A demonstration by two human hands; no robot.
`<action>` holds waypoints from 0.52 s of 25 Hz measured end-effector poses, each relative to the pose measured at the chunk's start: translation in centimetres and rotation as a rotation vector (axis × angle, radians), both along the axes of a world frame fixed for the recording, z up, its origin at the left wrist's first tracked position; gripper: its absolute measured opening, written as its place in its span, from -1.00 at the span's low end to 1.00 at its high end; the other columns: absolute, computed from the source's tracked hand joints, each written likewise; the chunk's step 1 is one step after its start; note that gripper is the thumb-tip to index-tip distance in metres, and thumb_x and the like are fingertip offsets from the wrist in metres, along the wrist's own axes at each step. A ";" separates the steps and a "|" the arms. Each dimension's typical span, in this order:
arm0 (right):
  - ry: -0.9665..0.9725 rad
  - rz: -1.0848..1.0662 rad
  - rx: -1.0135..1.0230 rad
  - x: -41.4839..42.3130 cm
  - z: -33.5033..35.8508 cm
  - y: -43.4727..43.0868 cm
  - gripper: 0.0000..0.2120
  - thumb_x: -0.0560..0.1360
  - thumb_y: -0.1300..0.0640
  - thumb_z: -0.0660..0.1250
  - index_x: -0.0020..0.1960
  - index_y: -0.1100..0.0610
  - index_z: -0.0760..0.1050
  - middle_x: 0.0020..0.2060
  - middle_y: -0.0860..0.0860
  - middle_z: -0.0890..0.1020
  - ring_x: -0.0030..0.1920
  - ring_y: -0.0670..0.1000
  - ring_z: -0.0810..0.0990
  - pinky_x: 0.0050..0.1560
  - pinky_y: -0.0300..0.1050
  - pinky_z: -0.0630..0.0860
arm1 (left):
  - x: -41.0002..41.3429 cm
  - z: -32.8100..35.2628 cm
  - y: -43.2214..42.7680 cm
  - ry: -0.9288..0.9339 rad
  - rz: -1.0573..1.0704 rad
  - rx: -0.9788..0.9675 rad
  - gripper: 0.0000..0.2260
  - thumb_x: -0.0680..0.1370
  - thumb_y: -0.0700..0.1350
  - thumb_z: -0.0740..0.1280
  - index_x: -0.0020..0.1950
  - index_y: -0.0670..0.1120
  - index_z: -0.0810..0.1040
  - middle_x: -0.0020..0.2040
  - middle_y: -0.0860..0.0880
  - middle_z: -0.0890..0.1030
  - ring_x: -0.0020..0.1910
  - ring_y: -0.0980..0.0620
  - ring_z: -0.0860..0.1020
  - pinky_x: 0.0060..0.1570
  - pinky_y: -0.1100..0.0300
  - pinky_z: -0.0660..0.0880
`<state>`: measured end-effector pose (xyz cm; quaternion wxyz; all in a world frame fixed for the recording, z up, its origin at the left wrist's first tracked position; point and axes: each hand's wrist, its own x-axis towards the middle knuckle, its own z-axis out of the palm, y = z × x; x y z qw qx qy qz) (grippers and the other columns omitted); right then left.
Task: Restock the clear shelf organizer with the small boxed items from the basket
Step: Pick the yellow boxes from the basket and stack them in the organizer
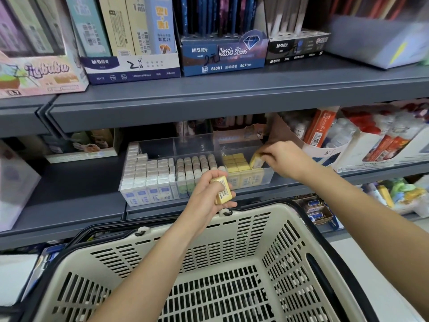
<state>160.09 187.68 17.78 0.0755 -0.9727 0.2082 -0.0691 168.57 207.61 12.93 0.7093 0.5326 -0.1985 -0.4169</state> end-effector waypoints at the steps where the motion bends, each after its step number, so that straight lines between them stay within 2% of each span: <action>1: 0.051 0.004 0.010 0.2 -0.3 0.1 -0.72 0.56 0.13 0.17 0.21 0.06 0.53 0.17 0.06 0.60 0.16 0.13 0.54 0.17 -0.01 0.47 | 0.0 0.1 0.0 0.005 0.001 0.004 -0.76 0.56 -0.35 0.11 0.05 -0.09 0.48 -0.15 -0.10 0.55 -0.18 0.01 0.59 -0.26 0.16 0.57; 4: 0.096 0.000 0.060 0.8 -0.9 0.0 -0.73 0.56 0.12 0.17 0.19 0.00 0.55 0.19 -0.03 0.58 0.21 0.06 0.51 0.26 0.00 0.42 | -0.1 0.3 0.0 -0.014 0.006 0.032 -0.76 0.57 -0.35 0.14 0.07 -0.06 0.47 -0.08 -0.12 0.56 -0.18 0.04 0.62 -0.24 0.19 0.59; 6: 0.104 -0.002 0.092 1.2 -0.9 -0.3 -0.75 0.56 0.14 0.19 0.15 0.00 0.57 0.18 -0.06 0.59 0.21 0.03 0.51 0.29 -0.04 0.39 | -0.2 0.2 -0.1 -0.050 -0.001 0.036 -0.77 0.57 -0.33 0.19 0.11 -0.04 0.44 0.06 -0.16 0.54 -0.14 0.05 0.64 -0.20 0.20 0.59; 9: 0.138 0.001 0.034 1.2 -0.8 0.3 -0.76 0.56 0.08 0.21 0.16 -0.01 0.57 0.16 -0.07 0.60 0.20 0.02 0.52 0.29 -0.03 0.37 | -0.3 -0.1 0.0 -0.051 0.000 0.009 -0.76 0.54 -0.30 0.28 0.14 -0.05 0.42 0.20 -0.19 0.52 -0.05 0.00 0.65 -0.15 0.18 0.60; 11: -0.040 0.016 0.010 0.8 -0.6 1.3 -0.78 0.53 0.05 0.26 0.13 0.00 0.59 0.09 -0.05 0.64 0.11 -0.01 0.57 0.21 -0.05 0.43 | -0.3 -0.3 0.0 -0.035 0.018 0.012 -0.79 0.51 -0.29 0.32 0.10 -0.08 0.44 0.14 -0.20 0.56 -0.02 -0.04 0.65 -0.16 0.18 0.61; 13: -0.254 0.076 0.294 0.2 -0.4 3.0 -0.83 0.49 0.07 0.33 0.04 0.02 0.63 -0.09 -0.11 0.68 -0.11 -0.19 0.60 0.00 -0.22 0.49 | -0.3 -0.3 -0.1 -0.042 0.029 0.022 -0.82 0.49 -0.27 0.35 0.05 -0.10 0.47 0.03 -0.14 0.61 -0.07 -0.02 0.65 -0.20 0.20 0.60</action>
